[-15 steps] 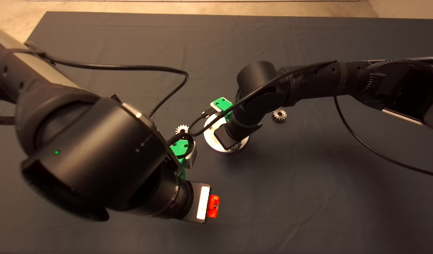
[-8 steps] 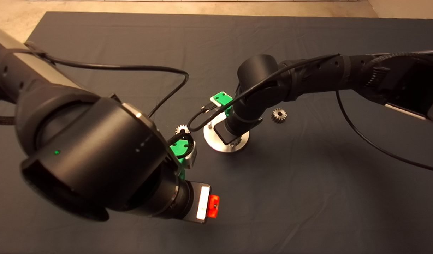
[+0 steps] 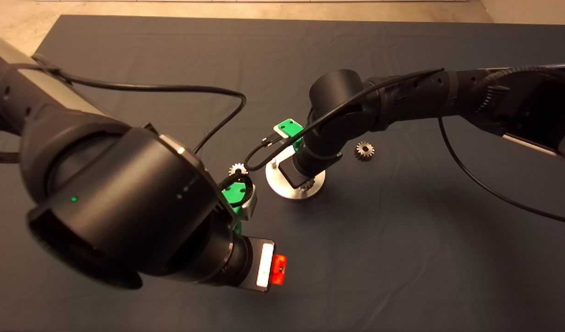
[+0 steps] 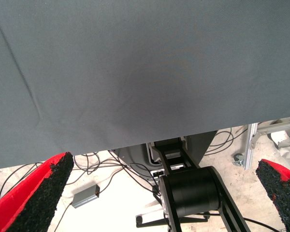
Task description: Install three planetary gears onto the carrier pins
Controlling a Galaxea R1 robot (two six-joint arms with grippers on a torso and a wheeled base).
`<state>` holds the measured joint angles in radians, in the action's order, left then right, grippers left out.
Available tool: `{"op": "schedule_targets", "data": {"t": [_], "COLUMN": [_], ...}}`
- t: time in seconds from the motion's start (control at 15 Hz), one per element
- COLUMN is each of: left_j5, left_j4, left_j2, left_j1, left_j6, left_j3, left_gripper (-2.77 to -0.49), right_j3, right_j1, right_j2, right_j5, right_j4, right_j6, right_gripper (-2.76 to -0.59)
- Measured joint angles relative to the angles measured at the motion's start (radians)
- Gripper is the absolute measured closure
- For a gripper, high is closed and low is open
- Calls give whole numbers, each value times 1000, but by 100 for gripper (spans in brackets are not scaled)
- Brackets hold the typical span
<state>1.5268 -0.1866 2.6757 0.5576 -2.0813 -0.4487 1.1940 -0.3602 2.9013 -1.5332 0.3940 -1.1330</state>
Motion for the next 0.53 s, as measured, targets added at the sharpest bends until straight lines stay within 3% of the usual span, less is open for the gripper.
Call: {"op": "schedule_targets", "data": {"t": [0.53], "left_j5": [0], "left_j4": [0], "left_j2": [0], "left_j1": [0], "left_j6": [0], "left_j3": [11], "left_gripper": [-277], "right_j3": [0], "right_j1": [0], "right_j2": [0], "right_j5": [0], "right_j4": [0], "right_j6": [0], "right_gripper": [-110]}}
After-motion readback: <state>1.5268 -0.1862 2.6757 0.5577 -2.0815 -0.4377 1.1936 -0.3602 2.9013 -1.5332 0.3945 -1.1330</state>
